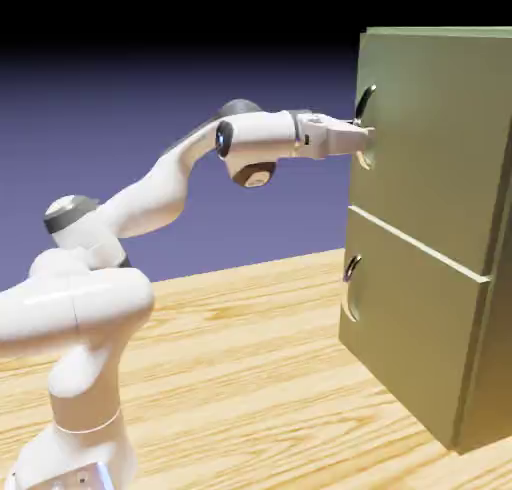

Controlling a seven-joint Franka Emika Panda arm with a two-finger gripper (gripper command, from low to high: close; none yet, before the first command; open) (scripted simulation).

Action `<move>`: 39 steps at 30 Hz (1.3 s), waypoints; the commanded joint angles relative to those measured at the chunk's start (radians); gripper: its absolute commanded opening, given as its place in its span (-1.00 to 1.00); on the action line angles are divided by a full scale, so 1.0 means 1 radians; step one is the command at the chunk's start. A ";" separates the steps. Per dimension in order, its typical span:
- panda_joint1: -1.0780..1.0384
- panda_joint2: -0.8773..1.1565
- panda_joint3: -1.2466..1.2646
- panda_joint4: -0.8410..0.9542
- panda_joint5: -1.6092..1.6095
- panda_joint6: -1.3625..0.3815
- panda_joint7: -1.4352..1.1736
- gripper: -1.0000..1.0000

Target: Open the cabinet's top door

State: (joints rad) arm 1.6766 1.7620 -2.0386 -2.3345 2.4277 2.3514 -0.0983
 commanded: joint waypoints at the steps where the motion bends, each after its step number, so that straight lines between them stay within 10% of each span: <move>1: 0.020 0.001 -0.009 -0.036 0.015 -0.037 -0.028 -1.00; 20: 0.113 -0.117 -0.331 -0.519 -0.027 -0.854 -0.409 -1.00; 39: -0.291 -0.647 -0.586 -0.417 -0.527 -1.657 -0.859 -1.00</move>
State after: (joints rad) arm 1.3860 1.1153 -2.6249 -2.7512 1.9004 0.6933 -0.9578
